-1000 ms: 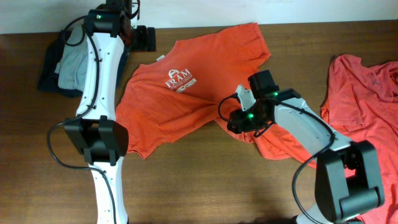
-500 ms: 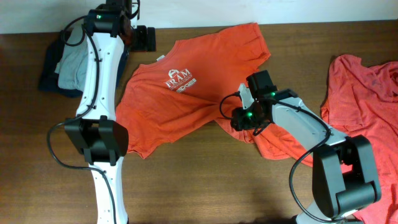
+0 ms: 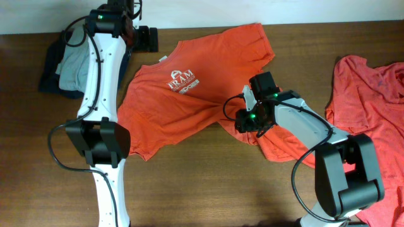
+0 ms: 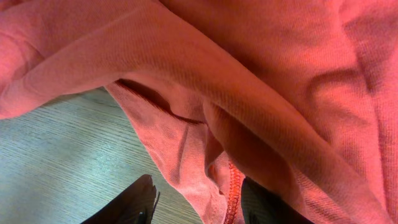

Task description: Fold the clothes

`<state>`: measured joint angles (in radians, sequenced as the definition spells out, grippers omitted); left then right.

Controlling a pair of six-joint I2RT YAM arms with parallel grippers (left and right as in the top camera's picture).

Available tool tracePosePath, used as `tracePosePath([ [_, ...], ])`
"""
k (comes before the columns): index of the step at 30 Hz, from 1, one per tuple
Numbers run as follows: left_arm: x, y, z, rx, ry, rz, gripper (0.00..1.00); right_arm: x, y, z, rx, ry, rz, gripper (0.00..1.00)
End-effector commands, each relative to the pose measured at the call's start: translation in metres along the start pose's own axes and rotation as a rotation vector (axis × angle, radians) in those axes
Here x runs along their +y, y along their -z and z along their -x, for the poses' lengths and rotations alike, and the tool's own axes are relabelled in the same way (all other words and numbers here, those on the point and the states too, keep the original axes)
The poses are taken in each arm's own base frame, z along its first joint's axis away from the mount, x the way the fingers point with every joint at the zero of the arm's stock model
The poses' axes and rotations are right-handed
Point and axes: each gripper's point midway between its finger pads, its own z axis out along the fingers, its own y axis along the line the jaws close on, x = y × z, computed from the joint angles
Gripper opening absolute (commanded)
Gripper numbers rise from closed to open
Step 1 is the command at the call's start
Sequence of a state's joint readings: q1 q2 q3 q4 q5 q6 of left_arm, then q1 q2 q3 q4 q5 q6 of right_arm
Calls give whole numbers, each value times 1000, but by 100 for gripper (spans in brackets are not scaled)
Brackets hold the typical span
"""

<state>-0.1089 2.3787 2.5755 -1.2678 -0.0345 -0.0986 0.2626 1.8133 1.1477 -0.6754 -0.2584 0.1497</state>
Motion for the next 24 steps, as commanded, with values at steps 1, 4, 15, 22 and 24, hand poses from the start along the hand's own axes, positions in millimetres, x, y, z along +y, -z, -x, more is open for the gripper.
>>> tracePosePath([
  [1, 1, 17, 8, -40, 8, 3, 99, -1, -4, -3, 10, -3, -12, 50],
  [4, 1, 17, 8, -40, 8, 4, 99, -1, -4, -3, 10, -2, -12, 47],
  [15, 1, 17, 8, -40, 8, 3, 99, 6, -7, -5, 9, 41, -52, 47],
  [22, 1, 17, 8, -40, 8, 3, 99, 6, -7, -4, 9, 41, -51, 48],
  [24, 1, 17, 8, -40, 8, 3, 99, 6, -7, -4, 9, 41, -51, 47],
])
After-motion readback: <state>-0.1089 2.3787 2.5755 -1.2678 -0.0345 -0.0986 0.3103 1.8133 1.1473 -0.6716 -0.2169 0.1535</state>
